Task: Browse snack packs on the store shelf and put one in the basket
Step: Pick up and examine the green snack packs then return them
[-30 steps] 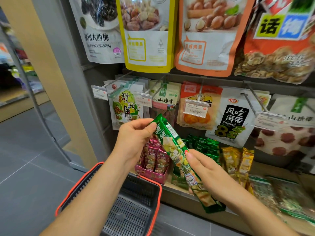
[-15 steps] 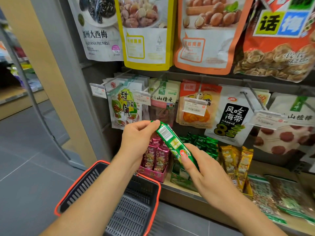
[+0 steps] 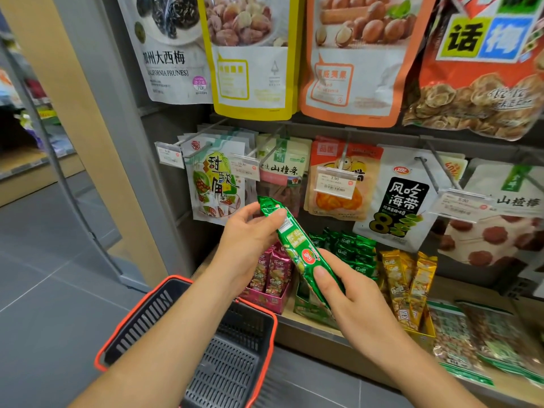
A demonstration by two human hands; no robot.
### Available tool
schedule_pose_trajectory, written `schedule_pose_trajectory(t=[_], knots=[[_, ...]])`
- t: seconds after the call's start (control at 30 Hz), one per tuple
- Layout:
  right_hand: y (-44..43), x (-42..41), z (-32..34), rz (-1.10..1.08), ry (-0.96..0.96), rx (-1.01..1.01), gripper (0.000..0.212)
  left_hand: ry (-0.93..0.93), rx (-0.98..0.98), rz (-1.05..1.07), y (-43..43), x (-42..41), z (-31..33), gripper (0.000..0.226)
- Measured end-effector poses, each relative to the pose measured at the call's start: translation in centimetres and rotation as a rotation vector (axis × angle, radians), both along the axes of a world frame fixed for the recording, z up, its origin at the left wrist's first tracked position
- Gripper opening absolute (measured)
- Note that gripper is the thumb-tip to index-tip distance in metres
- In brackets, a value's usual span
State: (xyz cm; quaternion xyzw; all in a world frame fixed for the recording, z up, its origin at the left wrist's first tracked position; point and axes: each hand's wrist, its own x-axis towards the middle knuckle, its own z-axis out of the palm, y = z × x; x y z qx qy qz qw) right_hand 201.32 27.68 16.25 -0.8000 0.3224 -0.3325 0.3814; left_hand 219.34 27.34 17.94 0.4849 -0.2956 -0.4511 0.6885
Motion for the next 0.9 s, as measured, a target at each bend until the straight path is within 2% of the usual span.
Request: schedule_pose_trajectory(t=[0.17, 0.33, 0.43, 0.53, 0.57, 0.63, 0.7, 0.77, 0.83, 0.9], knots=[[-0.7, 0.1, -0.5, -0.063, -0.029, -0.011, 0.034, -0.008, 0.029, -0.231, 0.1, -2.1, -0.9, 0.023], [-1.3, 0.1, -0.4, -0.081, 0.004, 0.050, 0.034, -0.051, 0.068, -0.244, 0.2, -2.1, -0.8, 0.022], [-1.9, -0.1, 0.6, -0.112, -0.045, 0.163, 0.038, -0.287, 0.060, -0.229, 0.4, -1.7, -0.5, 0.018], [-2.6, -0.7, 1.7, -0.080, -0.123, 0.219, 0.056, -0.608, 0.053, -0.363, 0.9, -2.1, -0.7, 0.027], [-2.6, -0.8, 1.9, -0.054, -0.139, 0.223, 0.057, -0.684, 0.055, -0.406, 1.2, -2.5, -0.9, 0.025], [-2.7, -1.0, 2.0, -0.054, -0.156, 0.187, 0.044, -0.812, 0.047, -0.438, 1.5, -3.4, -1.2, 0.018], [-2.9, -1.2, 1.8, -0.119, -0.201, 0.136, 0.033, -0.862, 0.052, -0.417, 1.4, -3.8, -1.4, 0.017], [-3.1, -1.4, 1.8, -0.189, -0.291, 0.133, 0.024, -0.903, 0.063, -0.353, 1.2, -3.9, -1.3, 0.026], [-3.5, -2.0, 2.2, -0.242, -0.395, 0.191, 0.020, -0.922, 0.074, -0.329, 1.2, -3.7, -1.1, 0.036], [-4.0, -3.0, 2.5, -0.292, -0.529, 0.277, 0.020, -0.970, 0.093, -0.366, 1.2, -3.2, -1.1, 0.032]])
